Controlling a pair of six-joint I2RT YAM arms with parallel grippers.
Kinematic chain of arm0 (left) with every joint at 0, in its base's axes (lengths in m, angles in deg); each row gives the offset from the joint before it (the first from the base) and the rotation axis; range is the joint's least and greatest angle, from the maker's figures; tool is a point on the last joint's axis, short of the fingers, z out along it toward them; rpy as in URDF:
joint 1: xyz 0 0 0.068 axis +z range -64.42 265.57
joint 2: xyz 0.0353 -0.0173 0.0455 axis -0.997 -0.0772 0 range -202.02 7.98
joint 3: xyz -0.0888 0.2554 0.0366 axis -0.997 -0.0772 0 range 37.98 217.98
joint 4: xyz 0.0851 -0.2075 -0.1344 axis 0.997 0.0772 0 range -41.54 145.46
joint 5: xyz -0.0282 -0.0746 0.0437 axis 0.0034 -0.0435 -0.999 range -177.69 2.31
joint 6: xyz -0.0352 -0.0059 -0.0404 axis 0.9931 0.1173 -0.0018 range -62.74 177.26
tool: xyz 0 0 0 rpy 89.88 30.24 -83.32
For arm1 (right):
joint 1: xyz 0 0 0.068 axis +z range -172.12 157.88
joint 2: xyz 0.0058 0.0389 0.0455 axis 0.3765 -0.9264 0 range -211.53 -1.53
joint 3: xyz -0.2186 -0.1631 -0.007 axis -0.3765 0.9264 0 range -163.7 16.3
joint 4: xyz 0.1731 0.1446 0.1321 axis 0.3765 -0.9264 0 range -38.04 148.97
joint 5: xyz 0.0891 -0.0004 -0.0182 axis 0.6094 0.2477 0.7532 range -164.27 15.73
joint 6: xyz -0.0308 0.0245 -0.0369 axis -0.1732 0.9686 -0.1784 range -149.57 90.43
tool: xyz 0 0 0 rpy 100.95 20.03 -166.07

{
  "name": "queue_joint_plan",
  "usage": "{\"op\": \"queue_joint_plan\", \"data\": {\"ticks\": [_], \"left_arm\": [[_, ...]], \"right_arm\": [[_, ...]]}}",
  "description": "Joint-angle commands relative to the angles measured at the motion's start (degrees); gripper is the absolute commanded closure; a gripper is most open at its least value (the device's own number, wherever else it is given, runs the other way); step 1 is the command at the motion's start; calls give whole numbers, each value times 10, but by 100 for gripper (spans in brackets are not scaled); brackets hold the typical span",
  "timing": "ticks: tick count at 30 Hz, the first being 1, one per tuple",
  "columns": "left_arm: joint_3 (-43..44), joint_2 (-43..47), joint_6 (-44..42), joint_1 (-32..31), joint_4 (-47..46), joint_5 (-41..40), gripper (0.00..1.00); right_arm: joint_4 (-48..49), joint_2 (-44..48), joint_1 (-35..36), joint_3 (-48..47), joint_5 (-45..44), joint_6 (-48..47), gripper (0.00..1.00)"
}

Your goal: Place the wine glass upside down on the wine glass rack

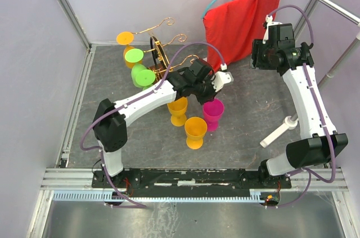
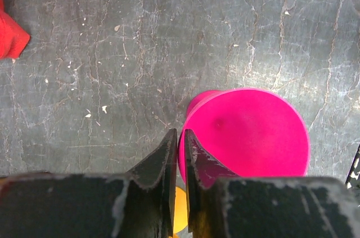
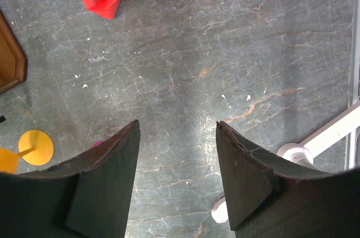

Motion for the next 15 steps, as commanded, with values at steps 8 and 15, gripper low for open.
{"op": "queue_joint_plan", "data": {"ticks": [8, 15], "left_arm": [[25, -6, -20, -10, -2, -4, 86], [24, -10, -18, -14, -2, -6, 89]], "right_arm": [[25, 11, -4, -11, 8, -6, 36], [25, 14, -4, -7, 9, -5, 36]]}}
